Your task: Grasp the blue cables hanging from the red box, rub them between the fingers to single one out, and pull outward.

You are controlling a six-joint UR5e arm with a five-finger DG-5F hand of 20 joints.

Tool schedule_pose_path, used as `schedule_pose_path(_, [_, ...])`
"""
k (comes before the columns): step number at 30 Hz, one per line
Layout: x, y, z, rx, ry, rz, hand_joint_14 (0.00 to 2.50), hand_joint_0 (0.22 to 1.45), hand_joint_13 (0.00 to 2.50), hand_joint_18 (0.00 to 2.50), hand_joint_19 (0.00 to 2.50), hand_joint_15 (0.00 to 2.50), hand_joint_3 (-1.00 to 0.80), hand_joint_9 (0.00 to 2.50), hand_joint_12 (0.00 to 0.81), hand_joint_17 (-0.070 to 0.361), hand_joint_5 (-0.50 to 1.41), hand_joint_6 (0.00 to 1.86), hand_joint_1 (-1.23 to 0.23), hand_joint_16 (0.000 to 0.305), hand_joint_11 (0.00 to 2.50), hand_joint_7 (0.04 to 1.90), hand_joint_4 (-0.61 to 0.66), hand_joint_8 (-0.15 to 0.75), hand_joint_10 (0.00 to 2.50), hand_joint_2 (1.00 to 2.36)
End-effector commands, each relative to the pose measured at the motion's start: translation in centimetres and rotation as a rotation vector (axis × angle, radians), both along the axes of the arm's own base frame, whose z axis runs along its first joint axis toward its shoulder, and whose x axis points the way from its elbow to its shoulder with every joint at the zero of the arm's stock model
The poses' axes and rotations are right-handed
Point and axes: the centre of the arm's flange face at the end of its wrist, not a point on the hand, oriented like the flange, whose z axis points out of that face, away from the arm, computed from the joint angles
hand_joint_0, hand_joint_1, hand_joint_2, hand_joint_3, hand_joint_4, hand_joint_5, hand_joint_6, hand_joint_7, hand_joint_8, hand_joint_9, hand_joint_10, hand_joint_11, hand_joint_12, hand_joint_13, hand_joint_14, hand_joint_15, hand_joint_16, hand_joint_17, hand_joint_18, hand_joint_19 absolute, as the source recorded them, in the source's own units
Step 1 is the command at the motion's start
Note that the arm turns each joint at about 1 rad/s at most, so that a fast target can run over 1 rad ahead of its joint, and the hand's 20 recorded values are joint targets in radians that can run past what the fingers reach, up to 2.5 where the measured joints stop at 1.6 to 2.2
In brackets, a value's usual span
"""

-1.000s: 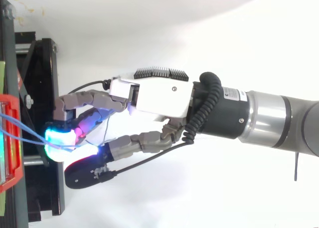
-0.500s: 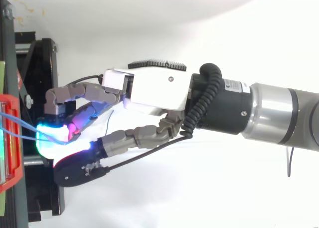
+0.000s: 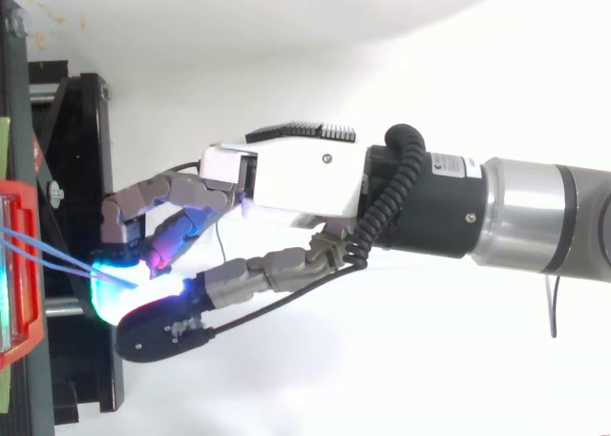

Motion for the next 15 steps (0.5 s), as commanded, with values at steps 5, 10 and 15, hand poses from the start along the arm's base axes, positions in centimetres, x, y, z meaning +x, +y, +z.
schedule_pose_path(5, [-1.1,-0.8,1.1,0.025,0.056,0.007,0.01,0.62,0.73,0.6,0.54,0.3,-0.37,0.78,0.339,0.102,-0.18,0.78,-0.78,0.046,0.36,1.02,0.22,0.291,0.01,1.01])
schedule_pose_path(10, [-2.1,-1.6,2.2,0.026,0.105,0.011,0.01,0.54,0.74,0.61,0.53,0.31,-0.5,0.8,0.348,0.107,-0.16,0.75,-0.71,0.047,0.34,1.02,0.23,0.3,0.01,1.0])
schedule_pose_path(15, [-2.8,-2.2,3.0,0.03,0.134,0.02,0.01,0.51,0.73,0.61,0.55,0.31,-0.5,0.81,0.359,0.111,-0.13,0.68,-0.57,0.049,0.33,1.1,0.23,0.306,0.01,1.0])
